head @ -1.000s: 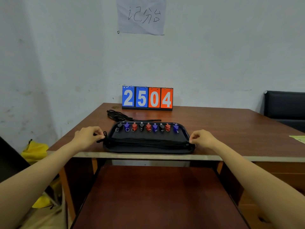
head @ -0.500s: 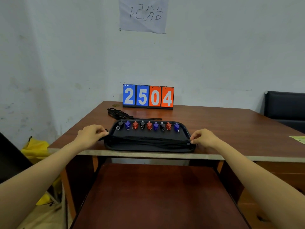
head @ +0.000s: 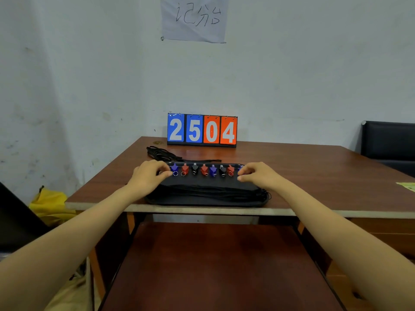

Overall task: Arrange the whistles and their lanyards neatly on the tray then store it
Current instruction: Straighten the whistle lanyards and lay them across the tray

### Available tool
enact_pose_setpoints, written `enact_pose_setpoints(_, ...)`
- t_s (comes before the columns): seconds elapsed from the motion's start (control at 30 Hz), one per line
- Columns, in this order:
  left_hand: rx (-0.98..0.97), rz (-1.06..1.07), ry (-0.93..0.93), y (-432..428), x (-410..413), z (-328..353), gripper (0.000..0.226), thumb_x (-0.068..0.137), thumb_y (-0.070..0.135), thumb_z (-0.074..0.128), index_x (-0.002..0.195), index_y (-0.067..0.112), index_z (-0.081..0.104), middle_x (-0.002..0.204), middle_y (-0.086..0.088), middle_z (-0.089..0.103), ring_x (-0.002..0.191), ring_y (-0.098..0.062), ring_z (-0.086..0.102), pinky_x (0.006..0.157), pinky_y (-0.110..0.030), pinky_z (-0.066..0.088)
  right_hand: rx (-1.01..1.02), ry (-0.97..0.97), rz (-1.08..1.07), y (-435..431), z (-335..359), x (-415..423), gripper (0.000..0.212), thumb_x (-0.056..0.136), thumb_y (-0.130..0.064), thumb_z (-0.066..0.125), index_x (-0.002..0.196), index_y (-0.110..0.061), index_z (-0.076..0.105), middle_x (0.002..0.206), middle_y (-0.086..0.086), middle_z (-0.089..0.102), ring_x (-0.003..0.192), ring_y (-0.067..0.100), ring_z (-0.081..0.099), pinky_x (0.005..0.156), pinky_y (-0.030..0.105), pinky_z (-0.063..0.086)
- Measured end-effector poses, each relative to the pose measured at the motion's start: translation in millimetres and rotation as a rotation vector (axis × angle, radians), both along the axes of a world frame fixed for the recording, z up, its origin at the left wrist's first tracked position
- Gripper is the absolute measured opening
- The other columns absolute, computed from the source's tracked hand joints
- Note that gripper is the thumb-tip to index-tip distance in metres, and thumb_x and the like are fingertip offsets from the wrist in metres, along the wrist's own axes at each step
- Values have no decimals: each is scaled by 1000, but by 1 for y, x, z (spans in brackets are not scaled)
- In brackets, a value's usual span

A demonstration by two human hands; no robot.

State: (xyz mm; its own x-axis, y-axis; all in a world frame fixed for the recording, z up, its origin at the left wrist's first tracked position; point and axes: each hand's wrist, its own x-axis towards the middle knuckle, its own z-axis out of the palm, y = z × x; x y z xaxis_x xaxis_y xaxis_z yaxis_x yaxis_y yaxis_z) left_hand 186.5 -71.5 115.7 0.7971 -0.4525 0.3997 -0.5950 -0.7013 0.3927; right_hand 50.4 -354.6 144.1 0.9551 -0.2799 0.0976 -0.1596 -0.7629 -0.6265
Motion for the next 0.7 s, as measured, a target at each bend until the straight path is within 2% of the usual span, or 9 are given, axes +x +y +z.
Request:
enact_pose_setpoints(0.1, 37, -86, 30, -23, 5, 5, 26, 89, 39, 56, 108, 23, 63, 110, 4, 64, 103, -14, 57, 96, -44, 46, -69, -21, 13, 12, 1, 25, 18, 87, -23, 64, 103, -15, 65, 114, 0, 61, 105, 15, 54, 90, 28, 41)
enact_pose_setpoints(0.27, 130, -125, 66, -55, 34, 18, 27, 89, 37, 58, 111, 22, 62, 111, 3, 64, 103, -15, 56, 99, -48, 43, -168, -24, -7, 16, 9, 83, 15, 86, -25, 65, 100, -19, 63, 115, 2, 63, 104, 17, 57, 97, 41, 48)
enact_pose_setpoints(0.33, 156, -107, 70, -65, 54, 23, 25, 90, 35, 58, 110, 21, 62, 111, 2, 63, 104, -17, 56, 99, -49, 42, -181, -40, 14, 14, 15, 108, 17, 87, -21, 63, 104, -17, 63, 115, 2, 62, 99, 15, 57, 95, 35, 49)
enact_pose_setpoints(0.4, 184, -75, 66, -74, 77, 27, 22, 90, 32, 57, 108, 22, 63, 110, 3, 63, 104, -17, 56, 99, -48, 42, -201, -48, 53, 12, 21, 133, 21, 89, -17, 61, 110, -13, 63, 118, 4, 62, 104, 15, 56, 91, 27, 44)
enact_pose_setpoints(0.53, 257, -9, 98, -80, 127, 30, 15, 90, 25, 58, 103, 22, 65, 111, 2, 63, 106, -18, 56, 102, -49, 40, -211, 13, 125, 8, 23, 185, 25, 89, -15, 61, 114, -12, 61, 121, 6, 60, 109, 16, 55, 92, 26, 42)
enact_pose_setpoints(0.6, 284, 7, 115, -80, 149, 30, 17, 90, 21, 60, 105, 19, 66, 113, 3, 64, 108, -18, 56, 102, -44, 40, -248, 48, 160, 7, 19, 208, 26, 89, -16, 61, 114, -11, 62, 122, 6, 60, 111, 17, 55, 94, 27, 43)
enact_pose_setpoints(0.7, 281, 18, 164, -79, 179, 27, 19, 86, 16, 65, 104, 17, 68, 111, 1, 66, 106, -17, 59, 94, -32, 46, -292, 100, 189, 7, 11, 235, 27, 88, -18, 63, 113, -10, 64, 121, 6, 62, 109, 20, 58, 92, 29, 47)
